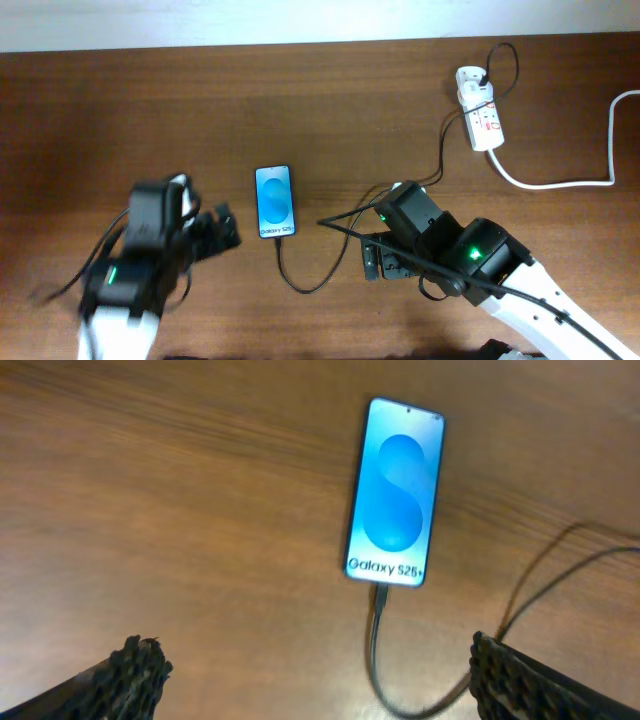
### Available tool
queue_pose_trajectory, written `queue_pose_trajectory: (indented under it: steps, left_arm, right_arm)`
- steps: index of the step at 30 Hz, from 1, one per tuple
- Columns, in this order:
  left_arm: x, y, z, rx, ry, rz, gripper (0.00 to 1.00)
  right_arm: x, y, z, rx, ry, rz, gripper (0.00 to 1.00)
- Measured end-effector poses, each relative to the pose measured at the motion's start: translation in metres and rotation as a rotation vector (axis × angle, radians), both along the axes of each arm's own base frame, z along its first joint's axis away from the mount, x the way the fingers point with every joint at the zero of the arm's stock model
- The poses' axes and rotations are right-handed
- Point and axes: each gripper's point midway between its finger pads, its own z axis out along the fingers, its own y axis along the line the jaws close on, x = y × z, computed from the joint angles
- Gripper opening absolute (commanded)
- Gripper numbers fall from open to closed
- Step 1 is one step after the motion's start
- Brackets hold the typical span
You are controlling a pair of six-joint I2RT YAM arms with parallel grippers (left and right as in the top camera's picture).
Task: Plug charger to phone and switch on socket
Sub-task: 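Lower the blue phone flat onto the table with the left gripper and release, then retract the left gripper toward the front and pull the right gripper back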
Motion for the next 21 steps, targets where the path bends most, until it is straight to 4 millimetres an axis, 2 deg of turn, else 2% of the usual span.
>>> queue_pose_trajectory:
  steps: [1, 2, 7, 9, 13, 21]
  left_arm:
    - [-0.011, 0.003, 0.01, 0.007, -0.035, 0.005, 1.0]
    - [-0.028, 0.008, 0.029, 0.013, -0.115, 0.011, 0.99]
    - [-0.084, 0.02, 0.051, 0.033, -0.236, 0.033, 0.99]
    - [-0.09, 0.022, 0.053, 0.037, -0.258, 0.039, 0.99]
    - [-0.109, 0.025, 0.037, 0.052, -0.167, 0.039, 0.99]
    - [-0.113, 0.026, 0.034, 0.054, -0.15, 0.038, 0.99]
  right_arm:
    - [0.0, 0.0, 0.0, -0.002, 0.001, 0.0, 0.98]
    - [0.0, 0.0, 0.0, -0.003, -0.002, 0.0, 0.98]
    - [0.0, -0.002, -0.001, -0.009, 0.001, -0.002, 0.98]
    - [-0.001, -0.002, -0.001, -0.01, 0.002, -0.001, 0.98]
    - [-0.001, -0.002, -0.001, -0.009, 0.002, -0.001, 0.98]
    - [-0.001, -0.002, -0.001, -0.009, 0.002, -0.001, 0.98]
